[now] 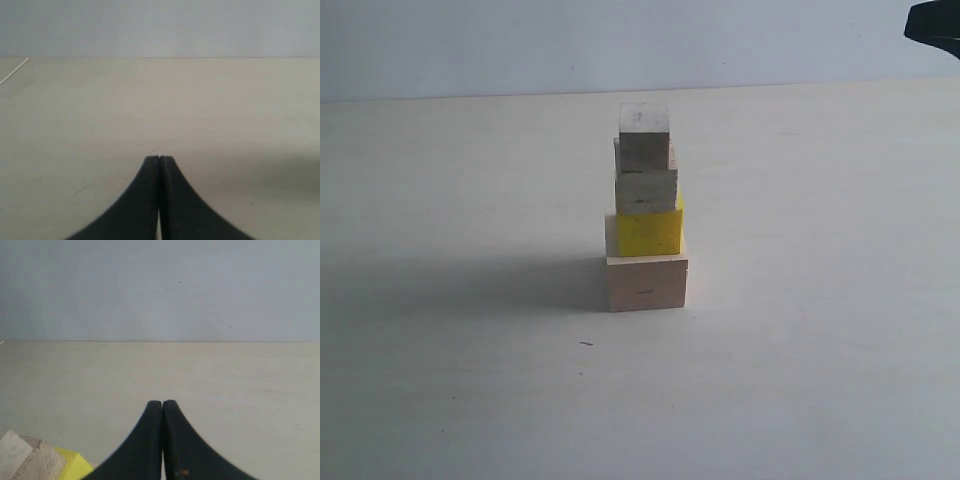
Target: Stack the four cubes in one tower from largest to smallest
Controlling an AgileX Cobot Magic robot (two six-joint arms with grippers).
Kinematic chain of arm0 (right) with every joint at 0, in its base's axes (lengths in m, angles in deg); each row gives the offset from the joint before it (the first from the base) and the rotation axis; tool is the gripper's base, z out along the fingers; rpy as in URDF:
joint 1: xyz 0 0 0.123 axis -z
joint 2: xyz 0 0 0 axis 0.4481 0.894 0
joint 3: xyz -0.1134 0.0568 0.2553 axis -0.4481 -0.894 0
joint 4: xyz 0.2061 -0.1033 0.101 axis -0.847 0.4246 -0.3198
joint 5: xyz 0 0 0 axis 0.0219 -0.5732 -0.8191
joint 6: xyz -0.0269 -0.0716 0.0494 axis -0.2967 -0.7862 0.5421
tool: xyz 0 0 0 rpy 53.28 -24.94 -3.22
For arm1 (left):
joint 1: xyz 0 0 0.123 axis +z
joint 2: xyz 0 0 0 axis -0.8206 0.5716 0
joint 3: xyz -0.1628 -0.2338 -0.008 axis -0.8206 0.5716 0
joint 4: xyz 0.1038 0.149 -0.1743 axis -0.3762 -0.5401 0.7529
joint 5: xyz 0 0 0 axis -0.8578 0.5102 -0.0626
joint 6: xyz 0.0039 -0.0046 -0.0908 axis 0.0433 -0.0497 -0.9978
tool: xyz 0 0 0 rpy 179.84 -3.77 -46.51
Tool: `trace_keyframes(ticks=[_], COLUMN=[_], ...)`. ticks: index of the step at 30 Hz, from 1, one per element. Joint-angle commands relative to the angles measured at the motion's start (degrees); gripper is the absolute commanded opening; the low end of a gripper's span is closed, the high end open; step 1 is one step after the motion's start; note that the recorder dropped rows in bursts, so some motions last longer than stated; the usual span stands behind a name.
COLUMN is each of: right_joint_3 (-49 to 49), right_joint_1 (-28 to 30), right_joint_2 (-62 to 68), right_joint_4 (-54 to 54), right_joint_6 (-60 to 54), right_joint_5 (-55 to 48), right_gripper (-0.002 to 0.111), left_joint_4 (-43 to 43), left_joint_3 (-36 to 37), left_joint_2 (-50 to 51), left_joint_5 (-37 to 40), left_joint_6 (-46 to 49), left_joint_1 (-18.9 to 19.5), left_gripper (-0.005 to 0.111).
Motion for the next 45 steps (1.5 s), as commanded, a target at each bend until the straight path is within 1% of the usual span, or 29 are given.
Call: trace_keyframes(ticks=[1, 4, 39, 44, 45], right_joint_3=[-0.1, -0.1, -0.1, -0.1, -0.1], right_joint_1=[0.2, 0.2, 0.2, 0.2, 0.2], right_joint_2=[-0.3, -0.3, -0.5, -9.0, -14.3], right_joint_4=[0.0, 0.0, 0.0, 0.1, 1.9], right_joint_6=[-0.6, -0.6, -0.6, -0.6, -0.3], right_joint_5=[0.2, 0.2, 0.0, -0.8, -0.8], right_gripper=[0.000, 0.000, 0.000, 0.000, 0.000], left_joint_4=[-1.0, -1.0, -1.0, -1.0, -1.0], left_joint_3=[0.2, 0.2, 0.2, 0.2, 0.2], left_joint_2=[-0.4, -0.4, -0.4, -0.4, -0.4], left_joint_5=[0.2, 0.3, 0.4, 0.4, 0.4], left_joint_6=[-0.5, -0.5, -0.5, -0.5, -0.5], left_joint_1=[-0.3, 0.2, 0.2, 0.2, 0.2], left_gripper=[0.000, 0.000, 0.000, 0.000, 0.000])
